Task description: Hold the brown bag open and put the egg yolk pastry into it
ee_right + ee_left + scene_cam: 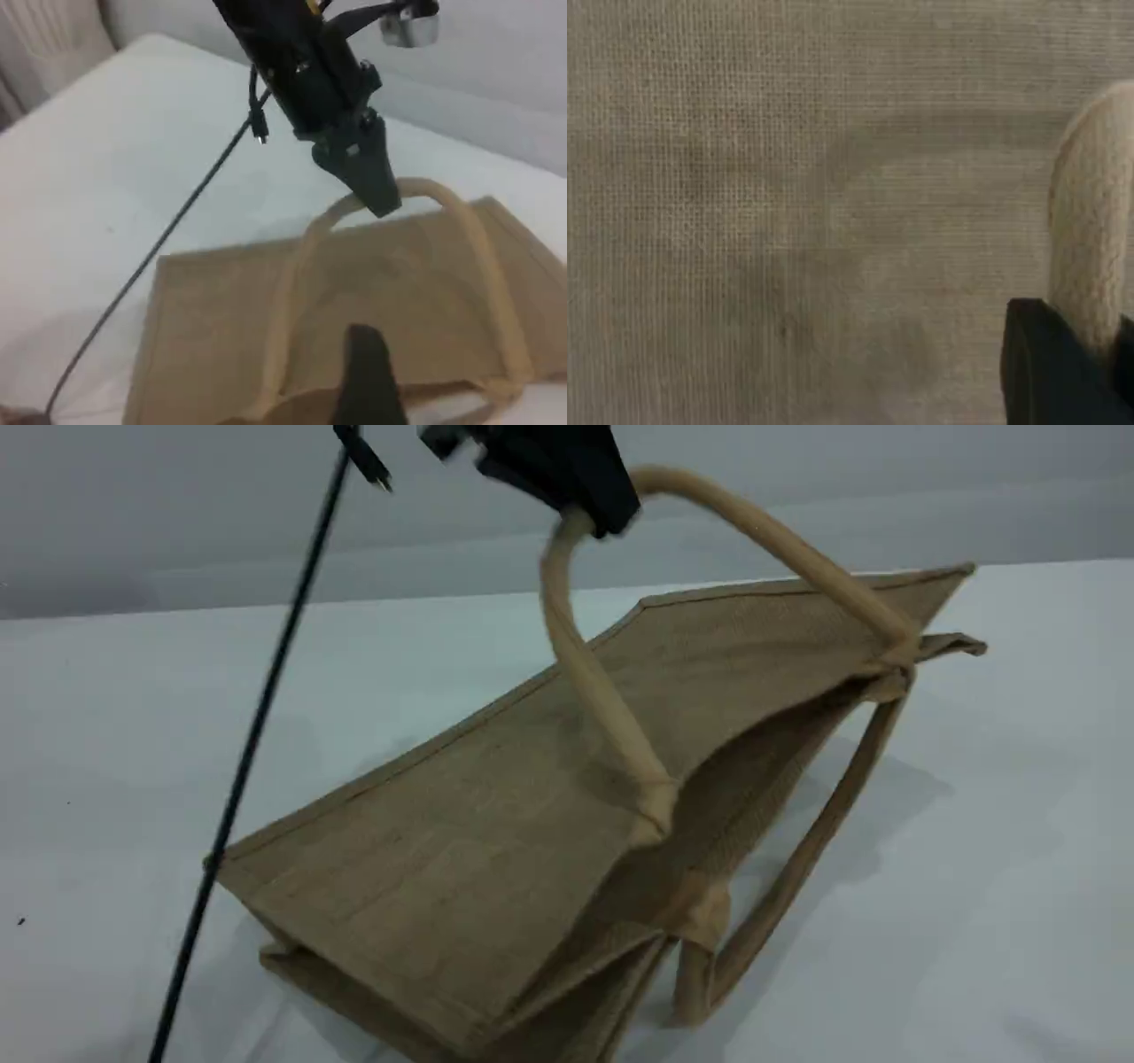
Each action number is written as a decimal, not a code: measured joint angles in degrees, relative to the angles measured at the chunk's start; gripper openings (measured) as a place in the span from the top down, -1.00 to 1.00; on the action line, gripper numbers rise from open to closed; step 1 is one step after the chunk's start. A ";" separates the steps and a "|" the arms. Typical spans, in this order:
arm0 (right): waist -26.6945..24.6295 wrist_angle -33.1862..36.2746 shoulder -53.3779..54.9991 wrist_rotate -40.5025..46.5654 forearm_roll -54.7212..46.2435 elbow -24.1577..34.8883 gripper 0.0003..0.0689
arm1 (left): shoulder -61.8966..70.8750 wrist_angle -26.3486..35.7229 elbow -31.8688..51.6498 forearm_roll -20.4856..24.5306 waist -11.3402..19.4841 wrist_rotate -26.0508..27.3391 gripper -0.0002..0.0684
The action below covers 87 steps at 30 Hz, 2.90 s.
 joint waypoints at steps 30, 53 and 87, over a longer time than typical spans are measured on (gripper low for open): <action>0.00 1.31 -2.15 3.48 -5.75 0.00 -0.28 | 8.35 0.37 0.04 5.92 -3.96 -1.94 0.58; 0.00 11.15 -7.03 8.06 -10.15 -0.05 -0.28 | 3.71 5.81 -3.76 -1.59 -3.96 0.98 -0.41; 0.00 17.51 -42.35 17.41 -21.45 21.12 -0.28 | -40.66 5.78 18.29 17.77 -4.01 -14.20 -0.41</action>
